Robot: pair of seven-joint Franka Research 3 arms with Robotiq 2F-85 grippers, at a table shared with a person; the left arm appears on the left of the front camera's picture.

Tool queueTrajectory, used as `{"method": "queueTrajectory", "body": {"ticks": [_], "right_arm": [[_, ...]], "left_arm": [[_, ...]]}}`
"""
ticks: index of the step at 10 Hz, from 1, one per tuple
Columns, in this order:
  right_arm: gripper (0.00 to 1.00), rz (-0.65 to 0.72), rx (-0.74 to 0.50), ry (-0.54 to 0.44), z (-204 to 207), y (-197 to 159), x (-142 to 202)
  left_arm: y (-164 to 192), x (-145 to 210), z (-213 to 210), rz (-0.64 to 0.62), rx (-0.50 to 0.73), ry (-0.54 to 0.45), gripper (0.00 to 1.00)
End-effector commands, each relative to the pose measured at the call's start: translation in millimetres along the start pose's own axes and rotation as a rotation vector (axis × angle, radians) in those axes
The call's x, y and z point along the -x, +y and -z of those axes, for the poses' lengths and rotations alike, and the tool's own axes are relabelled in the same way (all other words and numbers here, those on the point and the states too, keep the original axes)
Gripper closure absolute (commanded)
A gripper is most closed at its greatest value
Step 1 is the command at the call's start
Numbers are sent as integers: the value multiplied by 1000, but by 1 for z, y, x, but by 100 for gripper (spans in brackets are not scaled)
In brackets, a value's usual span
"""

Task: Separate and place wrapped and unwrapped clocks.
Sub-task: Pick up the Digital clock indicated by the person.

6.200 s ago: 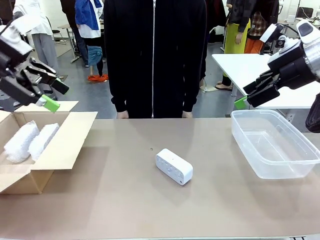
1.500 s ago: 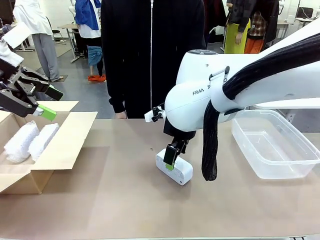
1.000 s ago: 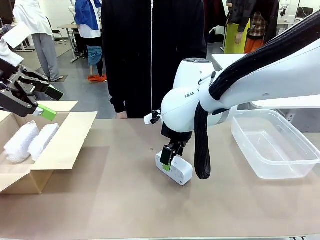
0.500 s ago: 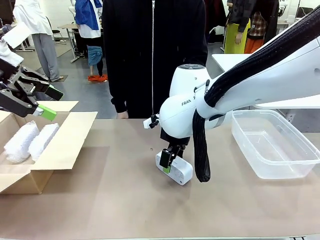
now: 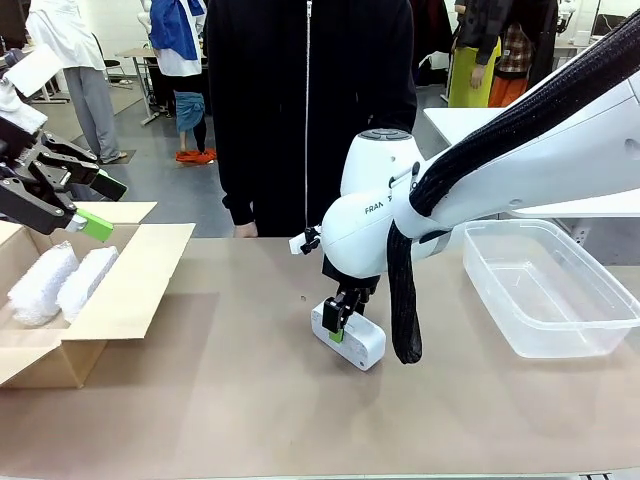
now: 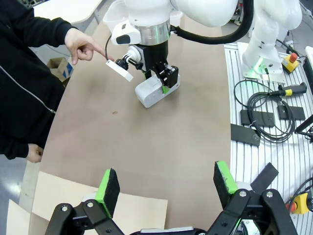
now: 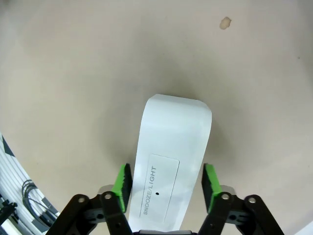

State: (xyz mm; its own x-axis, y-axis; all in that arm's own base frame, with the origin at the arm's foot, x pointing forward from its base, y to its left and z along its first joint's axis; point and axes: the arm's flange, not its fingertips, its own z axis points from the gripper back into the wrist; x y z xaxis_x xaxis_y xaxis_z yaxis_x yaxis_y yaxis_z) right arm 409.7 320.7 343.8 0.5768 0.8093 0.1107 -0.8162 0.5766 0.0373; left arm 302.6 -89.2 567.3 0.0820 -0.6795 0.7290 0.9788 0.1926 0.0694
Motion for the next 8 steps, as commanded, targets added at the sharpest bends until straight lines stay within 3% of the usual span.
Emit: {"method": "queueTrajectory", "body": {"ticks": [1,2,3,4,5,6,7,8], "right_arm": [[55,9,40,8,6,0,-3],[57,12,46,18,6,0,-2],[46,15,48,22,5,0,-2],[75,19,42,19,4,0,-2],[65,20,36,17,2,-1,-1],[94,20,34,14,0,-1,-1],[84,17,38,3,-8,1,1],[84,72,50,50,-20,0,2]], "left_arm": [[0,1,0,15,9,-13,0],[0,1,0,15,9,-13,0],[0,1,0,15,9,-13,0],[0,1,0,15,9,-13,0],[0,1,0,15,9,-13,0],[0,1,0,15,9,-13,0],[0,1,0,15,9,-13,0],[0,1,0,15,9,-13,0]]}}
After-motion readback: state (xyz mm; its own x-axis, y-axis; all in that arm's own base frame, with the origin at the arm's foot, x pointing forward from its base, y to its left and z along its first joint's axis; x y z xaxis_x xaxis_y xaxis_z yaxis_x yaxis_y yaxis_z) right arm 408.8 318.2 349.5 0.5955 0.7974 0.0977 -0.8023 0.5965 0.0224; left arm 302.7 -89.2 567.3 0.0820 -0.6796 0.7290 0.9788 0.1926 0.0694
